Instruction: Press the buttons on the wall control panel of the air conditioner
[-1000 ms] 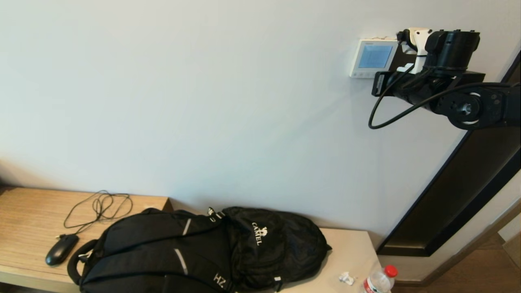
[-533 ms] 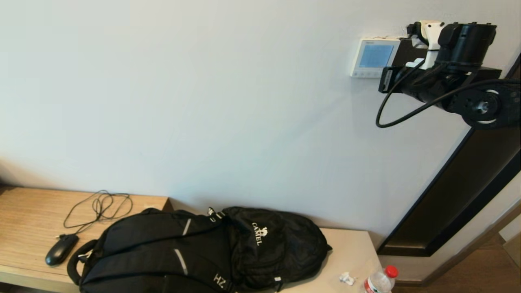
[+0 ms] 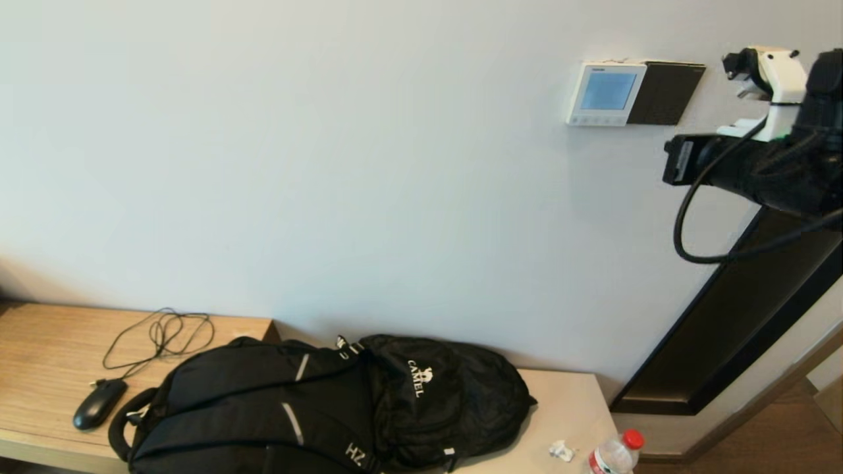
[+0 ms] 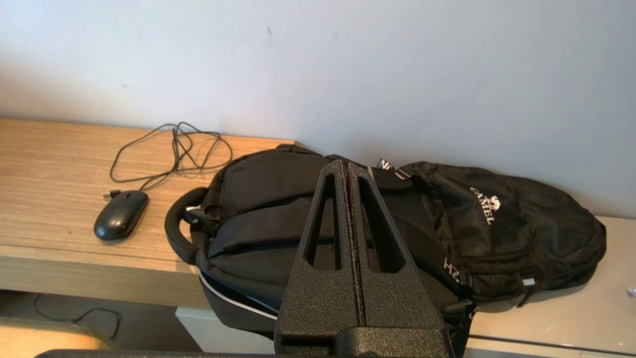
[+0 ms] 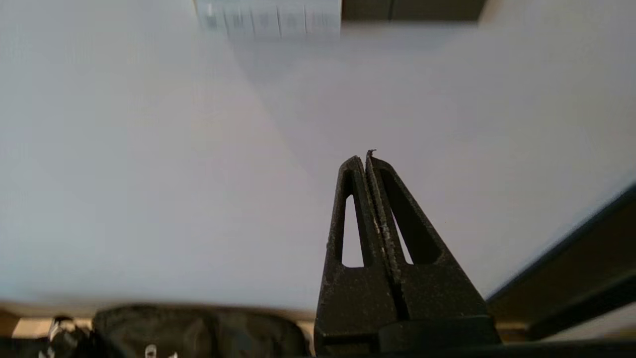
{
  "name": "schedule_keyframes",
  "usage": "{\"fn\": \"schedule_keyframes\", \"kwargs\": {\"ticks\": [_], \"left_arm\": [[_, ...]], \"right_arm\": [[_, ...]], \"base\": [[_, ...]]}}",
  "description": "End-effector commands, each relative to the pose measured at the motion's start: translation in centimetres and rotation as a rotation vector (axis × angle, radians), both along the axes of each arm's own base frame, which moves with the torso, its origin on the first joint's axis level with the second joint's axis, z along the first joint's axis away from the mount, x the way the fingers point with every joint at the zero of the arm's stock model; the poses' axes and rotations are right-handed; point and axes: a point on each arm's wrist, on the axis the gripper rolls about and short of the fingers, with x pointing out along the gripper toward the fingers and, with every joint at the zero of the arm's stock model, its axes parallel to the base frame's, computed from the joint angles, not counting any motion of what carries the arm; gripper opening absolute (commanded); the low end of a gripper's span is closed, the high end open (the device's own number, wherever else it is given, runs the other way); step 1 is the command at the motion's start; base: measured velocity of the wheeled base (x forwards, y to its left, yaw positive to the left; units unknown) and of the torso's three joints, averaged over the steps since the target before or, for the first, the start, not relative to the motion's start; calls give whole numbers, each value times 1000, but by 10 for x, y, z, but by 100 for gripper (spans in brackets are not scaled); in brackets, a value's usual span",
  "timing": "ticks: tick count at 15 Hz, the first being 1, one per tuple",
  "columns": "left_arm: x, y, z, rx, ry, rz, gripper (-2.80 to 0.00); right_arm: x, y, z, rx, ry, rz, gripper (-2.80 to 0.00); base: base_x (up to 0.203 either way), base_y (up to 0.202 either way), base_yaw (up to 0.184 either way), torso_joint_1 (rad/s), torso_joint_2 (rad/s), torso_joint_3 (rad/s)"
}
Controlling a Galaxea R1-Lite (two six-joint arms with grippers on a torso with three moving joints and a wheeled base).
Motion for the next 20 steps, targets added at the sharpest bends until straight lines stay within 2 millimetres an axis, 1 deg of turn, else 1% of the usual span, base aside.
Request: {"fn": "schedule_keyframes", "kwargs": {"ticks": [1,4,6,7,9,13,16,19,20], "left_arm": [[0,0,0,-1,-1,1,-280],[0,0,0,-1,-1,1,-280],[0,0,0,-1,-1,1,-280],[0,0,0,-1,-1,1,-280],[0,0,0,-1,-2,1,-280],[0,0,0,-1,-1,1,-280],[0,0,0,-1,-1,1,-280],[0,0,0,-1,-1,1,-280],[0,0,0,-1,-1,1,-280]], "right_arm": [[-58,-3,-12,0,1,16,-280],[-125,-11,-50,-8,20,12,-280],[-160,-17,-72,-15,20,-27,-280],[-174,-19,-80,-22,9,-59,-280],[-195,-25,-89,-30,-18,-153,-280],[-231,-33,-101,-34,-44,-303,-280],[-260,-39,-121,-64,53,-383,-280],[-274,-42,-129,-64,57,-503,-280],[-276,-40,-135,-62,63,-462,-280]], "base": [[0,0,0,0,0,0],[0,0,0,0,0,0],[0,0,0,0,0,0],[0,0,0,0,0,0],[0,0,0,0,0,0],[0,0,0,0,0,0],[0,0,0,0,0,0],[0,0,0,0,0,0],[0,0,0,0,0,0]]}}
